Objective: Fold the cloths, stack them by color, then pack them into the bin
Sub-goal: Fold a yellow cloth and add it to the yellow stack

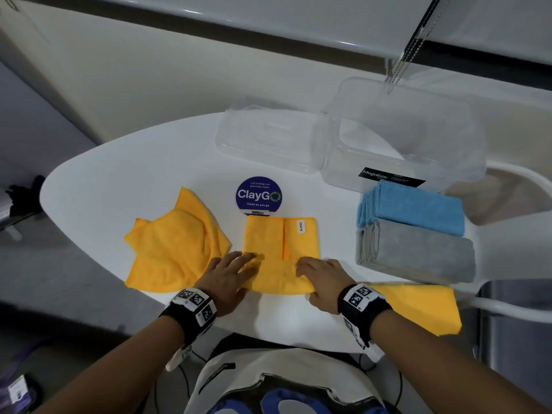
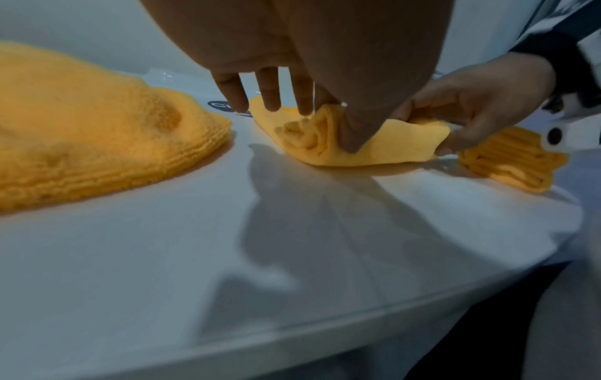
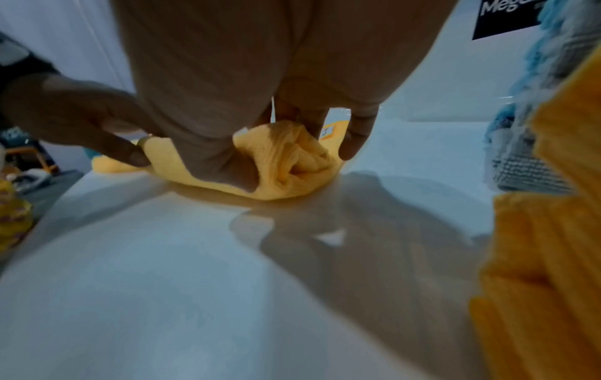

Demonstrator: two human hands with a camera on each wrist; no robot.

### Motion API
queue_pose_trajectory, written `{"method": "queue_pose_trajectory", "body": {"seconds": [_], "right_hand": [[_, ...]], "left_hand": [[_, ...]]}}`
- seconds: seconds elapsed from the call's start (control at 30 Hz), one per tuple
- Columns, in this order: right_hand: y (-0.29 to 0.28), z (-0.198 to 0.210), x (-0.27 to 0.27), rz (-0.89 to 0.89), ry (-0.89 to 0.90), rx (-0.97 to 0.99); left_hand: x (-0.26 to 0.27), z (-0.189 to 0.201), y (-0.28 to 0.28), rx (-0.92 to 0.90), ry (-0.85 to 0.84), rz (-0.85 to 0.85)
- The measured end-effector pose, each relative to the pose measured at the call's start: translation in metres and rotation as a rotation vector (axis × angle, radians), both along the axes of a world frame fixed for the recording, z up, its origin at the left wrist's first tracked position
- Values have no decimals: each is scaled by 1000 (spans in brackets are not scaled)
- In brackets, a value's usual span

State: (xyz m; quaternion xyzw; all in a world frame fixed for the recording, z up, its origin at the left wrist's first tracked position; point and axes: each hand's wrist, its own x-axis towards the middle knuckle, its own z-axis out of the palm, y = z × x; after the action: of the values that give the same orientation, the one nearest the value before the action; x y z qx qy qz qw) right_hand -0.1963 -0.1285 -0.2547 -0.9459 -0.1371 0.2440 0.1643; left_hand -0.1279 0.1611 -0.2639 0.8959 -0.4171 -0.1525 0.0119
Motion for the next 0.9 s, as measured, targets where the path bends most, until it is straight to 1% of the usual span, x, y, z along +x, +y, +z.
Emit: {"method": "queue_pose_trajectory", "body": {"seconds": [0.03,0.07,0.17,0.2,0.27,0.3,0.4,0.5,0.57,0.63,0.7,0.77,0.83,0.9], "right_hand": [[0,4,0,-36,15,22],[0,9,0,-80,45,46],[1,21,5,-260,232,158],[0,22,8,-330,281,217],[-5,20,18,-462,312,314],[-8,19,23,-539,318,349],[-15,10,40,-763,332,408],[-17,2,47,-857,319,370],[-16,0,46,-900,305,420],[-17,-1,44,-870,272,450],[-17,-2,41,-827,244,430],[-18,-3,41,-768,207,365],[-18,-5,41,-657,161,304],[-17,-6,41,-589,148,246]], "left_hand": [[1,0,2,-30,29,15],[3,3,3,-58,104,63],[12,7,2,-135,508,381],[17,10,-2,-170,602,472],[28,15,-11,-233,709,599],[35,16,-16,-250,725,640],[52,18,-32,-290,655,687],[66,14,-43,-332,650,711],[71,11,-49,-324,660,668],[74,9,-54,-286,643,629],[77,7,-57,-246,602,602],[78,7,-62,-232,548,569],[80,5,-64,-227,506,532],[82,2,-65,-193,511,511]]}}
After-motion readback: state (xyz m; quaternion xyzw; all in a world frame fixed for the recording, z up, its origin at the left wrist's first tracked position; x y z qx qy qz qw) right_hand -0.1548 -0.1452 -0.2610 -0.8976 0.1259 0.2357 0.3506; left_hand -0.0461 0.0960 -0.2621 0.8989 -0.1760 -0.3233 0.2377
